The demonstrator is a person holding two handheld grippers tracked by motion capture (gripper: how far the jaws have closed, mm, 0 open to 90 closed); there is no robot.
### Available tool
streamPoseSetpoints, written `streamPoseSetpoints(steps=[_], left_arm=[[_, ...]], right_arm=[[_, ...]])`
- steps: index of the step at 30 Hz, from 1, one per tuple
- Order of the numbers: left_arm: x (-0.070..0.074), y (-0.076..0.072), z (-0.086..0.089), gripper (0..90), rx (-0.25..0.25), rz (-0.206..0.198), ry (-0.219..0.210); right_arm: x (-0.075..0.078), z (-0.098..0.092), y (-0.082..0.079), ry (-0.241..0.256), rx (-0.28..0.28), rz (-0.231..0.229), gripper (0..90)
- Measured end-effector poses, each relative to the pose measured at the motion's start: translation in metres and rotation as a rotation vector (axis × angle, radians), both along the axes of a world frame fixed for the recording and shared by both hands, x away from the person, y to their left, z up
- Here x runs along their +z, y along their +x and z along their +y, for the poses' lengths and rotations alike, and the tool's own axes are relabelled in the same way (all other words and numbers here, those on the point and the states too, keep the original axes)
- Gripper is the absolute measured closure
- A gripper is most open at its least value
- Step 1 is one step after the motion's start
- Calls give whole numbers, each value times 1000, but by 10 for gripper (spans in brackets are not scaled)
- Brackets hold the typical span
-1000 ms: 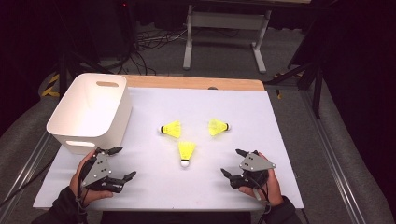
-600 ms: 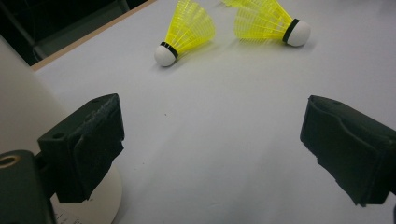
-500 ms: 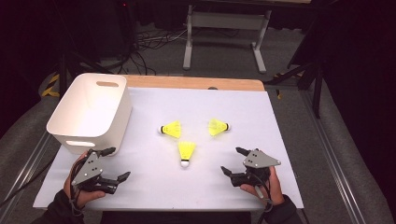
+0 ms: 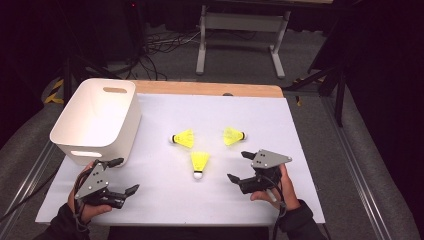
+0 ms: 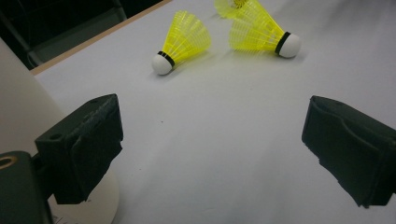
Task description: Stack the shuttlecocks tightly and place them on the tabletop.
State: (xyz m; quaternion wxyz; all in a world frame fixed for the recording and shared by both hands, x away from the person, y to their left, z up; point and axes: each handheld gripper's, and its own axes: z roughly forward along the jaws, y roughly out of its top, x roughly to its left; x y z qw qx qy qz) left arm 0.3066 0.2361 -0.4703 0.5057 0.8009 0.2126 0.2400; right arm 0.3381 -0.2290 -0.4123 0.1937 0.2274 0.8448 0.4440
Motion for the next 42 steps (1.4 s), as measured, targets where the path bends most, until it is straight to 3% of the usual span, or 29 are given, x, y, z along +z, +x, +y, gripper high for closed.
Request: streamPoseSetpoints(steps=[4,11,16,18,25,36,42], left_arm=[[0,1,-1,60,-4,0,4],[0,1,0,60,-11,2,-6],[0,0,0,63,-16,8,-15],[0,0,-1,64,-19,9,-13],[0,0,-3,67,-26,12,-10],[-1,0,-5,71,-34,16,6],[-1,0,-6,72,-32,15,13]], right_arm=[[5,12,9,-5,29,8,172],[4,53,37,-52,112,42,197],[2,73,50,-73,140,27,218],[0,78,56,-70,145,42,219],[-11,86,74,-66,128,92,265],[-24,85,86,9,156,187,358],[-31,90,87,-14,187,215,459]])
